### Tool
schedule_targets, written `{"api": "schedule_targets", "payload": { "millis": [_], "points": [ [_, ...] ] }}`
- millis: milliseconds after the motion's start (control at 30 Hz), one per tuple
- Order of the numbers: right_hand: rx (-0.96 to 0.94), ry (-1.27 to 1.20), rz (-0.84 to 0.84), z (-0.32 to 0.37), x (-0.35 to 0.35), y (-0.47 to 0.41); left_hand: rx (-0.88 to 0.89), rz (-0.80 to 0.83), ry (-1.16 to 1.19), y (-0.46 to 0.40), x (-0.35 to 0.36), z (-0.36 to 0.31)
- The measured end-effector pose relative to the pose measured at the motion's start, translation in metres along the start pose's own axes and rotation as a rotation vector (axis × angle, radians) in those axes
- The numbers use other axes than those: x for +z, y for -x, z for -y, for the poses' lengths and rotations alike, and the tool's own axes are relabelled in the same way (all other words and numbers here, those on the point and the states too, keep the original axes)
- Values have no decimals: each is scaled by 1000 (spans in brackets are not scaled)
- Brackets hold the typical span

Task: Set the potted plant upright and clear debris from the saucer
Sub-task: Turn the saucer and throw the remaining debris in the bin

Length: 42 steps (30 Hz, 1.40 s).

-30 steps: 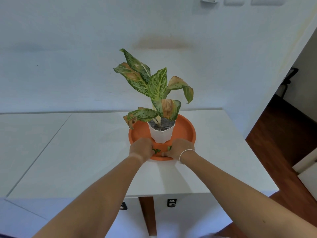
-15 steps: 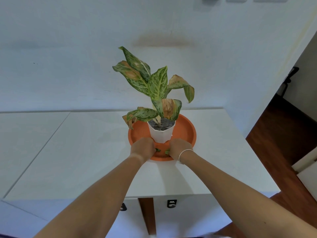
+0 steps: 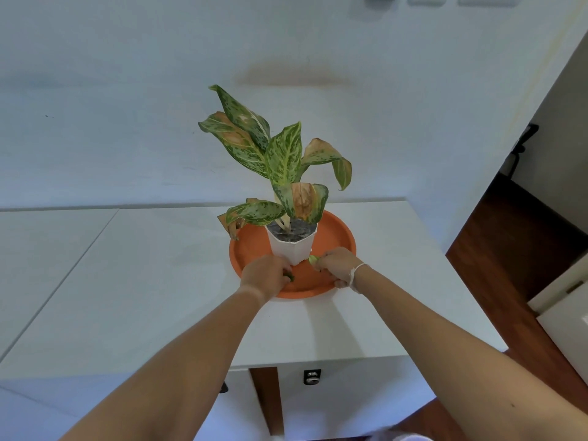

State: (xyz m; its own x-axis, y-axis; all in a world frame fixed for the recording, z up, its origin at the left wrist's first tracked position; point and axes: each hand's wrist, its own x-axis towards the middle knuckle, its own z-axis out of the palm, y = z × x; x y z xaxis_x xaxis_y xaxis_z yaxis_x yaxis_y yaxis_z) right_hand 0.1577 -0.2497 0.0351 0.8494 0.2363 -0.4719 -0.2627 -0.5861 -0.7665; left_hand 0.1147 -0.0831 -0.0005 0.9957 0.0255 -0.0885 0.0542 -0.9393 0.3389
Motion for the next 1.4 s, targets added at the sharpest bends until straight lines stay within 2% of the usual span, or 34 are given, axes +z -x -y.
{"api": "schedule_targets", "payload": {
  "millis": [233,367,467,600,733,933,1067,1400],
  "points": [
    [66,-256,50,-9,-5,-3,-7,-32,-22,1,4,-2],
    [63,-322,80,-10,-6,-1,10,-36,-61,3,4,-4],
    [65,-383,123,-13,-6,0,2,-46,-6,5,2,-5],
    [82,-531,176,-18,-6,3,-63,-91,214,10,-5,-11],
    [115,-726,194,-23,-4,9,-144,-67,513,17,-17,-18],
    [142,-972,181,-28,-2,18,-356,-95,967,29,-24,-17],
    [120,-1054,164,-29,0,24,-436,-80,1139,40,-26,-13],
    [69,-1078,83,-34,15,36,-492,-1,1455,63,-17,-13]
  ]
}}
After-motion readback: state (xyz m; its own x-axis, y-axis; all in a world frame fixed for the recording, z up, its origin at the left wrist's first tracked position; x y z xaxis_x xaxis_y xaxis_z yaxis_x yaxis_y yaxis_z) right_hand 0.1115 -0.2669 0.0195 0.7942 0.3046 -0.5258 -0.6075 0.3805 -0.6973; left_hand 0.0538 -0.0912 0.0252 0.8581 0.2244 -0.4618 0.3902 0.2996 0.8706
